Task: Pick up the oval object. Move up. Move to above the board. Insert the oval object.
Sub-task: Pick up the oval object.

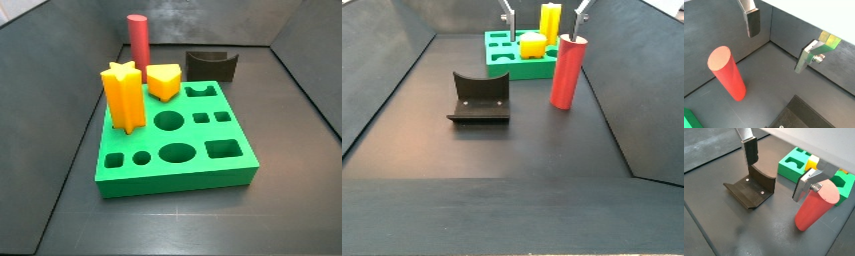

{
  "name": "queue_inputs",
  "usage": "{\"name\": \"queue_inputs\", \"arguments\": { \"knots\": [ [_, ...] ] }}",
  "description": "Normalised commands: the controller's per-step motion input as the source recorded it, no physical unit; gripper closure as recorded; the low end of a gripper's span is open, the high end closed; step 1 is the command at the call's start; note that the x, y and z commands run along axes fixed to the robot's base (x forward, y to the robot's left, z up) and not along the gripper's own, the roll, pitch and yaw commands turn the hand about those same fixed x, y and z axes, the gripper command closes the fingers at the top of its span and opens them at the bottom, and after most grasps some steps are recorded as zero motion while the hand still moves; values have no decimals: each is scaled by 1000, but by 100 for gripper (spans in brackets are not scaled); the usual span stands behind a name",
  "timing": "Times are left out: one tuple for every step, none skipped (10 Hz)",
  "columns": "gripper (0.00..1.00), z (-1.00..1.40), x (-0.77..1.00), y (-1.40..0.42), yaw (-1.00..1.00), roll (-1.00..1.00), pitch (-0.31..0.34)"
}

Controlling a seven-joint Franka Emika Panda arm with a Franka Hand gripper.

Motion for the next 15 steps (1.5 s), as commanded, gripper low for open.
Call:
{"name": "queue_inputs", "arguments": {
  "knots": [
    [0,0,23,0,0,0,0],
    [0,0,0,0,0,-4,0],
    [0,-26,0,-60,-97,0,-6],
    [0,-49,0,-74,-234,-41,-63],
    [0,-9,-17,-80,-497,0,-63],
    [0,0,-49,-103,-657,0,-80],
    [0,-20,-9,-137,-751,0,-97],
    [0,-14,-46,-106,-791,0,-110],
    [0,-34,-49,-100,-789,0,-123],
    [0,-97,-46,-94,-774,0,-153],
    [0,-109,-66,-60,-766,0,-171],
    [0,-137,-86,-51,-731,0,-196],
    [0,-160,-80,-63,-709,0,-210],
    [0,-191,-131,-80,-654,9,-217],
    [0,-260,-89,-80,-686,0,-227]
  ]
}}
